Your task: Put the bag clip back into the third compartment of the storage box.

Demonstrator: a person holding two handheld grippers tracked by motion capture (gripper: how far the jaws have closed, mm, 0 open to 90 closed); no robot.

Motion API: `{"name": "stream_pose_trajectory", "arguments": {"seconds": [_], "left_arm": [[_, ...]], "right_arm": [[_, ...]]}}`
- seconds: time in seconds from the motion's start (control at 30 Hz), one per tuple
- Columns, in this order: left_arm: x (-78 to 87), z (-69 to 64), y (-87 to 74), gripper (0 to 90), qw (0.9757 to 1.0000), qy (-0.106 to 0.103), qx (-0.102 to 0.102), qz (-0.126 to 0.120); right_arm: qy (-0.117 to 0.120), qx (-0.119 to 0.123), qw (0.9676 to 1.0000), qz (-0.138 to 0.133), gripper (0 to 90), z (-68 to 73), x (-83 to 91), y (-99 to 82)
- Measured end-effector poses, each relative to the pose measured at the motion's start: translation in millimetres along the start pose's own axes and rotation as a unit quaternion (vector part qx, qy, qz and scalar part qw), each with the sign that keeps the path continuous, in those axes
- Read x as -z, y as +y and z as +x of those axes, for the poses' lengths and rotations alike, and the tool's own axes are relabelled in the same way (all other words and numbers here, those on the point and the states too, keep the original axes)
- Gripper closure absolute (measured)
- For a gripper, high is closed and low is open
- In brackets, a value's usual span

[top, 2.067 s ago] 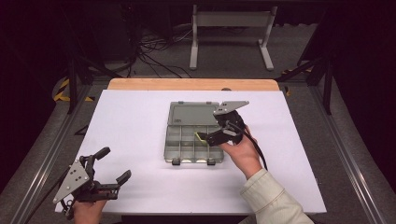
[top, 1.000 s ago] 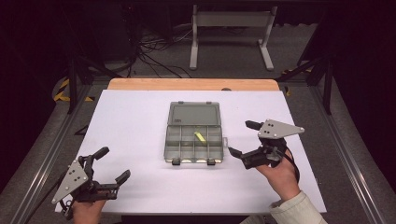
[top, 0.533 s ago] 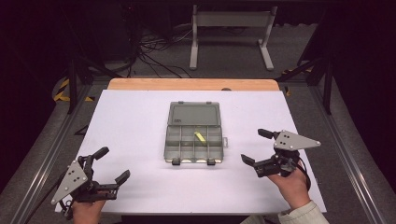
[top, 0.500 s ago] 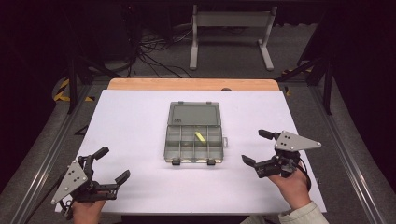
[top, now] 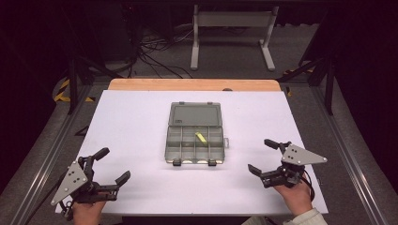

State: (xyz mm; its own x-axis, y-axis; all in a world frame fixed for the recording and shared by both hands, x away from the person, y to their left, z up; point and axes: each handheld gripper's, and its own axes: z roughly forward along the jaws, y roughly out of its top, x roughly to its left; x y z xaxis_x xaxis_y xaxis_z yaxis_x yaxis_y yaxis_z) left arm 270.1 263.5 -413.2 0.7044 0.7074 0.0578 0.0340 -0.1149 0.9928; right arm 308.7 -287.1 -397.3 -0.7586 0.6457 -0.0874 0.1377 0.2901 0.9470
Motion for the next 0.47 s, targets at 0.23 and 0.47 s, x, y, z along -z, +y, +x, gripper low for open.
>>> {"name": "stream_pose_trajectory", "arguments": {"seconds": [0.23, 0.47], "left_arm": [[-0.1, 1.5, -2.5, 1.4, 1.0, -0.002, 0.002, -0.004], [0.8, 5.1, -6.1, 0.5, 1.0, -0.005, 0.003, -0.003]], "right_arm": [[-0.005, -0.017, 0.9998, 0.001, 0.0, 1.9, 0.7, -28.4], [-0.014, -0.023, 0.9996, 0.006, 0.0, 1.5, 0.2, -38.8]]}}
